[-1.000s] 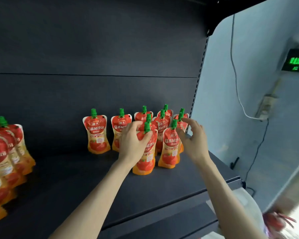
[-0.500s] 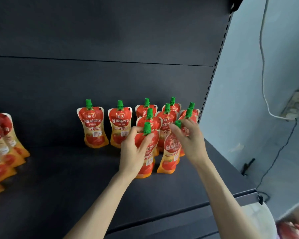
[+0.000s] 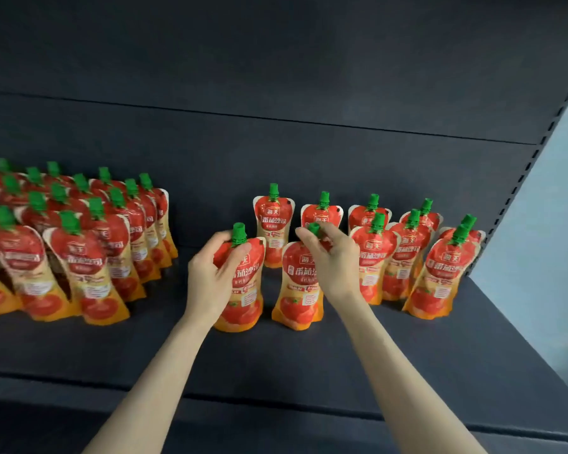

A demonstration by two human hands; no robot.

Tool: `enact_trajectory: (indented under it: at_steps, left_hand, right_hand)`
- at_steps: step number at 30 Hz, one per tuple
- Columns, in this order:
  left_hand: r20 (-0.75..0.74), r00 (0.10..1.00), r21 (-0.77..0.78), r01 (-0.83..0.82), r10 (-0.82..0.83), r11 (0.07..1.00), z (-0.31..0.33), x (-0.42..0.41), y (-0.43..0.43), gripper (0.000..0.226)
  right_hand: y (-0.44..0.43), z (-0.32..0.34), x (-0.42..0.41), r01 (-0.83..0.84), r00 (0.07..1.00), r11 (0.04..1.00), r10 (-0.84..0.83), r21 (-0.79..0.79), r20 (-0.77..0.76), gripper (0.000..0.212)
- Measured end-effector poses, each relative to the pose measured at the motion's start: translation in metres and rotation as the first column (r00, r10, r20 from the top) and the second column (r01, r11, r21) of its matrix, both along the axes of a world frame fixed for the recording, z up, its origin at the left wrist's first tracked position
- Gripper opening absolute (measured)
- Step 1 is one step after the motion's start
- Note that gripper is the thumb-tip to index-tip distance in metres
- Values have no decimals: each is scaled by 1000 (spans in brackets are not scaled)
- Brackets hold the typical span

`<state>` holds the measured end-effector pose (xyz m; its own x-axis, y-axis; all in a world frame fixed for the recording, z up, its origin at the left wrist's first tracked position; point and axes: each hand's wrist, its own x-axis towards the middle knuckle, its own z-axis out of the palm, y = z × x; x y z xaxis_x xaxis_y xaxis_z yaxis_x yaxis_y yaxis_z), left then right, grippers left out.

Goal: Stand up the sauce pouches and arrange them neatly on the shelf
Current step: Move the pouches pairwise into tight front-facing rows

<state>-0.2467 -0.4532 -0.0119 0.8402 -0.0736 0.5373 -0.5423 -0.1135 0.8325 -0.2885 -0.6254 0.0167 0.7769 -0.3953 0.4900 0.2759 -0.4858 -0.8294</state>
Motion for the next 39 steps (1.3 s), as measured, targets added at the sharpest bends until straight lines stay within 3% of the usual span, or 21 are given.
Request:
enact_trajectory:
  at_steps: [4, 9, 13, 16, 22, 26, 33, 39]
  left_hand:
    - [12, 999, 45, -35, 35, 998, 3, 39, 36, 19]
    - [-23, 999, 31, 41, -41, 999, 5, 77, 66, 15]
    - [-159, 982, -33, 102, -106, 994, -8, 92, 74, 55]
    - [-251, 958, 40, 157, -142, 987, -38, 90, 81, 74]
    - [-255, 963, 103, 120, -90, 988, -67, 98, 84, 57]
    - [-248, 967, 145, 90, -52, 985, -64, 113, 74, 61]
    - [-211, 959, 191, -148, 188, 970, -70, 119, 62, 67]
    - [-225, 944, 191, -202, 243, 961, -67, 128, 52, 54]
  right_hand:
    - [34, 1, 37, 5, 1000, 999, -4, -35, 7, 18]
    - [69, -2, 74, 57, 998, 997, -57, 56, -2, 11]
    - [83, -15, 84, 67, 998, 980, -70, 186, 7, 32]
    - [85, -47, 75, 19, 996, 947, 9, 322, -84, 46]
    - [86, -84, 71, -64, 977, 969, 110, 240, -184, 50]
    - [83, -87, 88, -41, 978, 983, 76, 179, -196, 49]
    - [86, -96, 114, 60, 990, 978, -33, 199, -139, 46]
    - [91, -98, 126, 95, 986, 981, -69, 170, -151, 40]
